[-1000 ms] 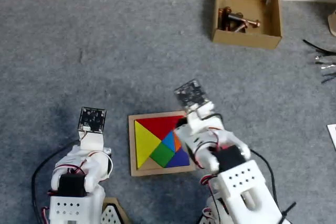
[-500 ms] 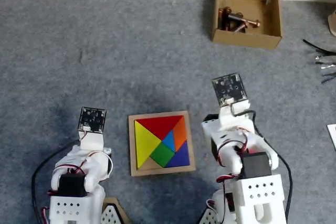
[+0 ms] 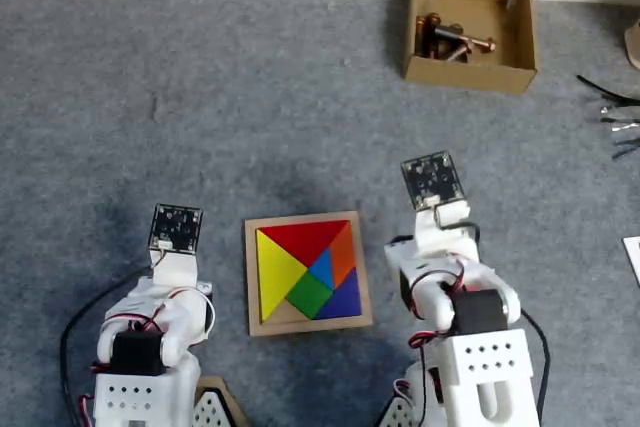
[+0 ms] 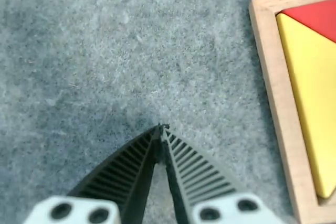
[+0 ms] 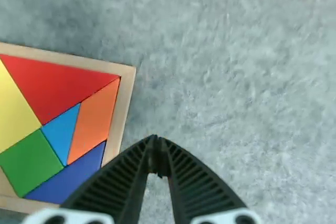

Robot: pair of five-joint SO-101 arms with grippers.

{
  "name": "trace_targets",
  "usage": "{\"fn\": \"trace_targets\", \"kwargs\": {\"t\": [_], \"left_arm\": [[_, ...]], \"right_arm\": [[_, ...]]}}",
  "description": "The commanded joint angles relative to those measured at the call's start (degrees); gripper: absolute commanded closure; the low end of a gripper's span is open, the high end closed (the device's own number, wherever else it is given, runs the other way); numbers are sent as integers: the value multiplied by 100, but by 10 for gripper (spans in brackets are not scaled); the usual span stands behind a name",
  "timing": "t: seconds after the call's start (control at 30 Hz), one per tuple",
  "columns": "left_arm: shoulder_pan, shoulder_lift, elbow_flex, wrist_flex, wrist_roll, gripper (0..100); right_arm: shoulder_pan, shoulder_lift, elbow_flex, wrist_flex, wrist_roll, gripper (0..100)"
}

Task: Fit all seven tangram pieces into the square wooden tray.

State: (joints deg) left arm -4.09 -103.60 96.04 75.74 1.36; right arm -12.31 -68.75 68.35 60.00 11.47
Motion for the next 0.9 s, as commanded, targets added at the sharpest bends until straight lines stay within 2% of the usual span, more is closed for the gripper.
{"fn": "trace_targets", "kwargs": {"t": [0.0,0.33,0.7,0.87], "left_arm": [[295,-13,110,26,62,994],[330,-13,110,26,62,995],[321,-13,110,26,62,995],[321,-13,110,26,62,995]], "right_arm": [[84,-119,127,-338,35,992],[119,-119,356,-303,26,992],[1376,-127,303,-338,26,992],[1499,-127,303,-312,26,992]]}}
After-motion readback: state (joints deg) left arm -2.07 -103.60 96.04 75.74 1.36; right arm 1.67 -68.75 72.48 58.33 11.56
